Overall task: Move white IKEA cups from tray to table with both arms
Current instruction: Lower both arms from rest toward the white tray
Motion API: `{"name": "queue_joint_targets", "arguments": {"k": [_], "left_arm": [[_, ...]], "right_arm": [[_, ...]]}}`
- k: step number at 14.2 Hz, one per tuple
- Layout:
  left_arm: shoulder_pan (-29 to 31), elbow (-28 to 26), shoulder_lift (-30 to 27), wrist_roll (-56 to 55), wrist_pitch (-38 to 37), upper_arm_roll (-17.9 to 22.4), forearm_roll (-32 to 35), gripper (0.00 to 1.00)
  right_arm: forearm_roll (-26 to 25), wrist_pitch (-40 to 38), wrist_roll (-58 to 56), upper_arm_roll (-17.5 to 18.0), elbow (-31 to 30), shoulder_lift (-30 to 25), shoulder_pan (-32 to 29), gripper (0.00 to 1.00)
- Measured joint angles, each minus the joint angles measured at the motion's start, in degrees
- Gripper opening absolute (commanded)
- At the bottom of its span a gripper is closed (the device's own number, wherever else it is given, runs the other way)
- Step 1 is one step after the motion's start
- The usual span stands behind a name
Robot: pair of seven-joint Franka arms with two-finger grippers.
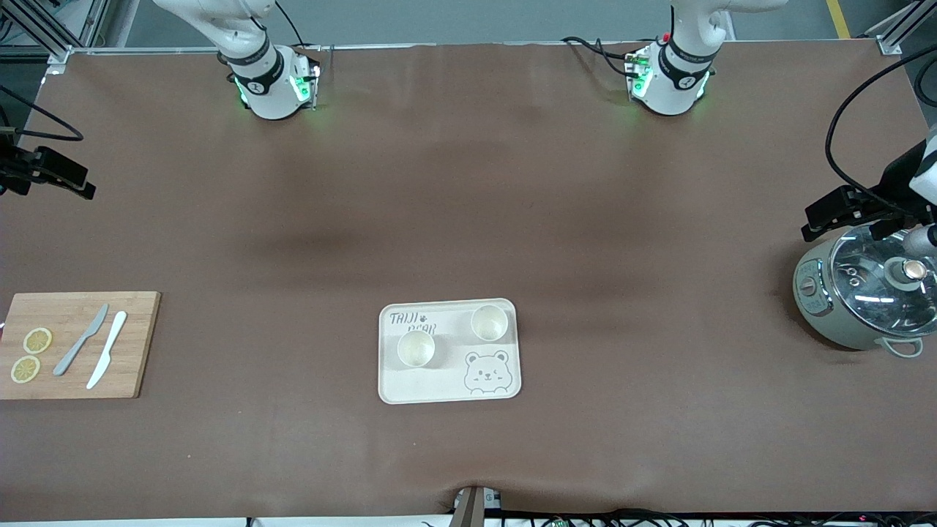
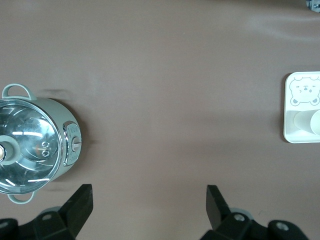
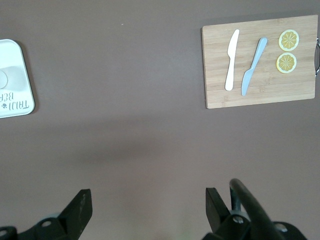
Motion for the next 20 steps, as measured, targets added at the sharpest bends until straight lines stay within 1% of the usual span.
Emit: {"name": "queue_joint_targets", "arguments": {"k": [9,11,13,15,17,18,20], "left_arm": [[0.03,0.00,0.05,0.00,0.00,0.00,0.00,1.00],[0.03,-0.01,0.29,0.00,-0.08,0.00,0.00,1.00],[0.05,-0.11,0.79,0.00,-0.38,0.02,0.06,1.00],[0.04,-0.69,1.78,0.00,-0.68,0.02,0.49,1.00],[-0.15,-1.35,2.94,-0.02,-0.72,-0.14,0.52,1.00],[-0.39,-1.68,3.59,-0.46,-0.72,-0.40,0.52,1.00],[-1.15,-1.84,5.18,-3.30,-0.60,-1.33,0.52,1.00]], "right_arm": [[0.20,0.17,0.01,0.11,0.02,-0.01,0.01,1.00],[1.15,0.21,1.38,0.57,0.69,-0.08,0.20,1.00],[3.44,0.24,4.10,1.02,2.09,-0.17,0.91,1.00],[5.55,0.23,6.31,1.15,3.08,-0.27,2.05,1.00],[6.28,0.35,9.98,1.23,3.16,-0.14,4.20,1.00],[6.41,0.72,12.56,1.30,3.04,0.31,5.81,1.00],[6.57,3.87,18.76,1.43,3.02,2.41,9.69,1.00]]}}
